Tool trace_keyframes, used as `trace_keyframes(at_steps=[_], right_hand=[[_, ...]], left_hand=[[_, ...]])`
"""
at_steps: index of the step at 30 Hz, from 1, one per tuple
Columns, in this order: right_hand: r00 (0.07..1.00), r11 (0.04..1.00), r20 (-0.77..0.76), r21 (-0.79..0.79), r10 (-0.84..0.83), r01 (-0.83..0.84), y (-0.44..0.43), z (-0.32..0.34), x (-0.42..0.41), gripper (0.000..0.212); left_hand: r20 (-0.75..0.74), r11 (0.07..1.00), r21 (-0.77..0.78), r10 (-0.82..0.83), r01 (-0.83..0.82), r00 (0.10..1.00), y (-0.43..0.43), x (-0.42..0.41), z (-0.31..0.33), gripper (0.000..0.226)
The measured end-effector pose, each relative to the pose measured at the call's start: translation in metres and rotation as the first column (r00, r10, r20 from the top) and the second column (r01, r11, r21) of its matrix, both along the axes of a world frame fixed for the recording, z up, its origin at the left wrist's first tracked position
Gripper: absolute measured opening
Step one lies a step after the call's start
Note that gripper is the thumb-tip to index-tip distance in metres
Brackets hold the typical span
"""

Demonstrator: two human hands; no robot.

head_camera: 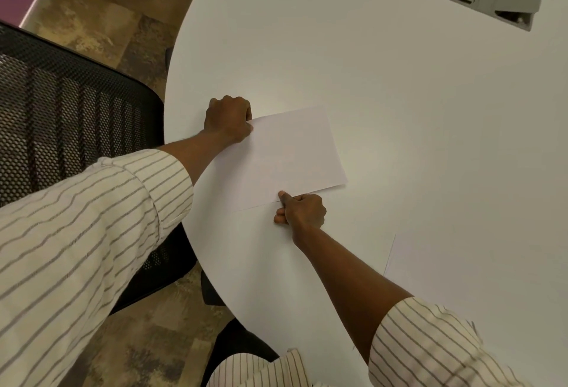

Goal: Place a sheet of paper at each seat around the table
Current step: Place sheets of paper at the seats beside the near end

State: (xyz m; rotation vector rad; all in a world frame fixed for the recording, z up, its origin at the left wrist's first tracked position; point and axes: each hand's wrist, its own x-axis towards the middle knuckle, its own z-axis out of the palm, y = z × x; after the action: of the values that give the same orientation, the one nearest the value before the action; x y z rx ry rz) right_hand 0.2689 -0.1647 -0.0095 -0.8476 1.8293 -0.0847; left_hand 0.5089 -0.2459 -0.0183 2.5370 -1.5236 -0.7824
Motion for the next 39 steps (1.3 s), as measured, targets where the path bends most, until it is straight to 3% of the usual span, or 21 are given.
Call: trace_keyframes(at_steps=[11, 15, 19, 23, 33, 39], right_hand=[[0.997, 0.998, -0.035, 0.01, 0.069, -0.068, -0.005, -0.001, -0.001, 0.039], [0.986, 0.986, -0.022, -0.007, 0.168, -0.168, -0.003, 0.002, -0.007, 0.044], [0.957, 0.961, 0.091, -0.055, 0.276, -0.272, 0.007, 0.008, -0.032, 0.038], [0.908, 0.894, 0.01, -0.18, 0.418, -0.41, 0.022, 0.015, -0.072, 0.022], [0.99, 0.958, -0.044, -0.252, 0.131, -0.138, 0.06, 0.033, -0.19, 0.017], [0.992, 0.955, -0.055, -0.279, -0.115, 0.095, 0.092, 0.04, -0.274, 0.014]], left_hand=[[0.156, 0.993, -0.053, -0.093, 0.102, 0.983, -0.002, -0.005, 0.001, 0.011], [0.173, 0.985, -0.152, -0.055, 0.082, 0.983, 0.001, -0.004, 0.003, 0.011], [0.108, 0.969, -0.247, 0.026, 0.001, 0.994, 0.01, -0.014, 0.013, 0.01], [-0.072, 0.981, -0.168, 0.088, -0.099, 0.993, 0.027, -0.05, 0.025, 0.016], [-0.33, 0.994, 0.108, 0.046, -0.011, 0.943, 0.097, -0.199, 0.028, 0.024], [-0.392, 0.977, 0.208, 0.05, 0.036, 0.918, 0.133, -0.267, 0.028, 0.025]])
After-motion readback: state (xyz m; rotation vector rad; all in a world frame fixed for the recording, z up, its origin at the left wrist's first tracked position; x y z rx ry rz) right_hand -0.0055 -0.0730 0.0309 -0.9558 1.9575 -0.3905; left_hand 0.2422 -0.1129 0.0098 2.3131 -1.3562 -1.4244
